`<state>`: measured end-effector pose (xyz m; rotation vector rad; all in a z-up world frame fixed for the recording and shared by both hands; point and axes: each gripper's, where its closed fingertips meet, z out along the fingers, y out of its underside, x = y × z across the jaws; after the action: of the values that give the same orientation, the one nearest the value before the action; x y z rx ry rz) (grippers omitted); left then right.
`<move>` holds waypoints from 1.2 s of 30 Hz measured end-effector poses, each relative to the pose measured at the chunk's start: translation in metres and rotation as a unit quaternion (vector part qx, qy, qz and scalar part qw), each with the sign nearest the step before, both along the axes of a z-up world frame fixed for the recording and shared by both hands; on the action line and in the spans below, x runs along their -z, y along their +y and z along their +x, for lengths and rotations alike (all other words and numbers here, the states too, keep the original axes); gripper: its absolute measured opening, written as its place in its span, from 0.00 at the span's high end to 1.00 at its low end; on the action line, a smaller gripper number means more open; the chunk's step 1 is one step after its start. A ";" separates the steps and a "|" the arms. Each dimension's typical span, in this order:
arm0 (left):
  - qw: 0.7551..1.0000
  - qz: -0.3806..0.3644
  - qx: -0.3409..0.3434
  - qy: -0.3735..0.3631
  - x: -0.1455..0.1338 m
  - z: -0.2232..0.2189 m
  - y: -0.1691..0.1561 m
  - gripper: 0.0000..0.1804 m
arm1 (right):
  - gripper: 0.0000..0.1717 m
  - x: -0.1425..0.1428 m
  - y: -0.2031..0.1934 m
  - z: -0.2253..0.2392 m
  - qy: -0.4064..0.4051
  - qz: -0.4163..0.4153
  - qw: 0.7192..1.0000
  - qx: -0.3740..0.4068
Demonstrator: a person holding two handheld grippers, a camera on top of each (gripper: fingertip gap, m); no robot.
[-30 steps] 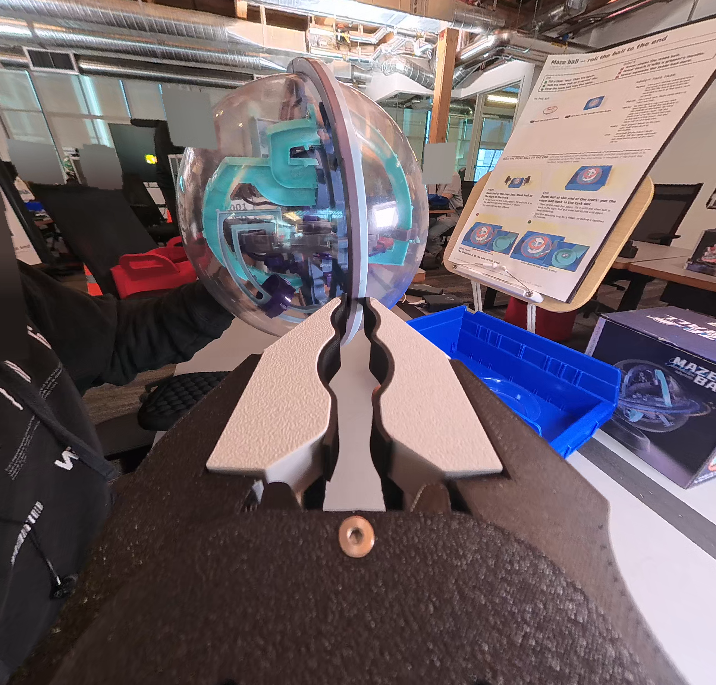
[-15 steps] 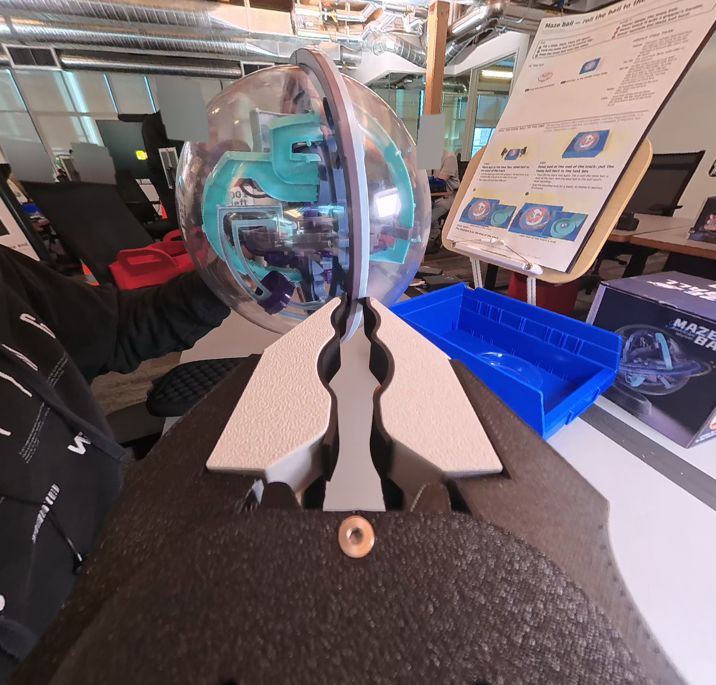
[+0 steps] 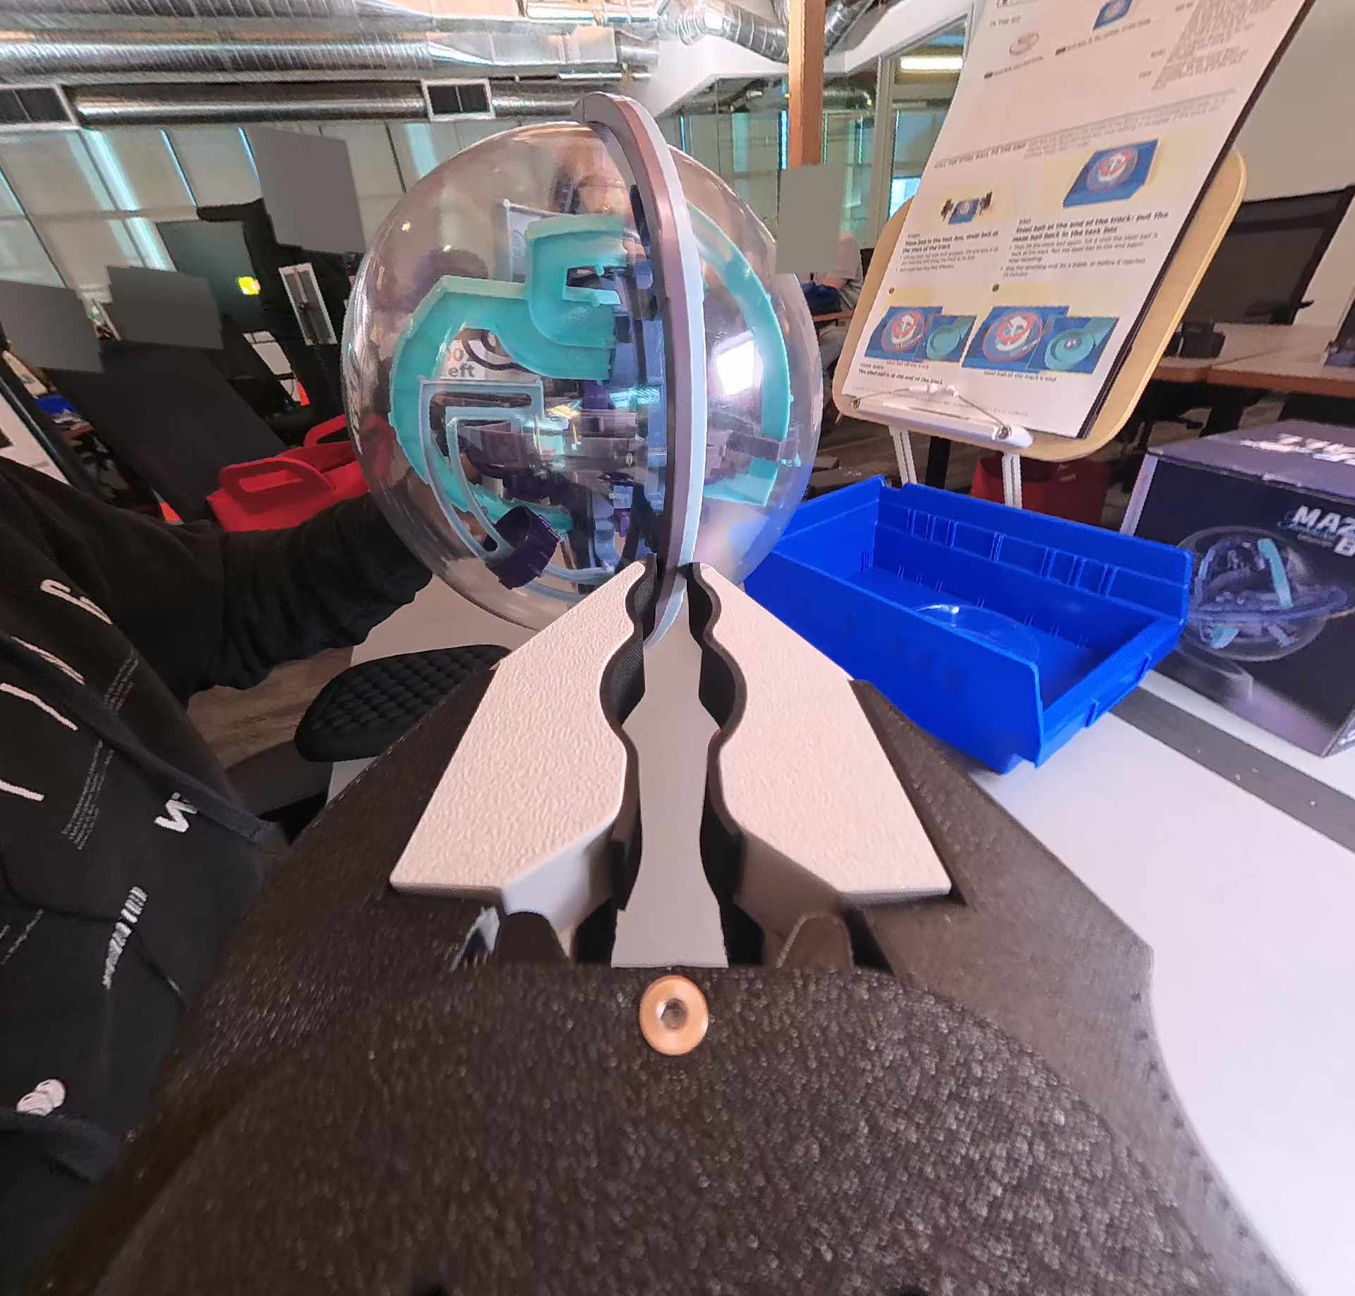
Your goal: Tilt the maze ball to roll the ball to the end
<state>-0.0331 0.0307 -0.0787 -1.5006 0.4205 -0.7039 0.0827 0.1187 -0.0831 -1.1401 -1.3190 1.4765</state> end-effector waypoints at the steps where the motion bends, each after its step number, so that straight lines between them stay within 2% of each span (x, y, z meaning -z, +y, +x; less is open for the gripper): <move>1: 1.000 -0.005 0.001 -0.003 0.002 0.000 0.000 0.97 | 0.97 0.002 0.000 0.000 -0.003 -0.003 1.000 -0.001; 8: 0.998 -0.052 0.009 -0.047 0.015 0.001 0.001 0.97 | 0.97 0.017 -0.001 0.003 -0.029 -0.028 0.999 -0.010; 20: 0.991 -0.109 0.019 -0.081 0.040 0.007 0.004 0.97 | 0.97 0.040 0.000 0.008 -0.063 -0.073 0.995 -0.015; 36: 0.973 -0.188 0.023 -0.134 0.083 0.006 0.008 0.97 | 0.97 0.087 -0.001 0.010 -0.109 -0.159 0.981 -0.025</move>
<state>-0.0274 0.0389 -0.1614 -1.7211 0.1179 -1.0508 0.0924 0.1172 -0.1701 -1.5204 -1.2927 1.6788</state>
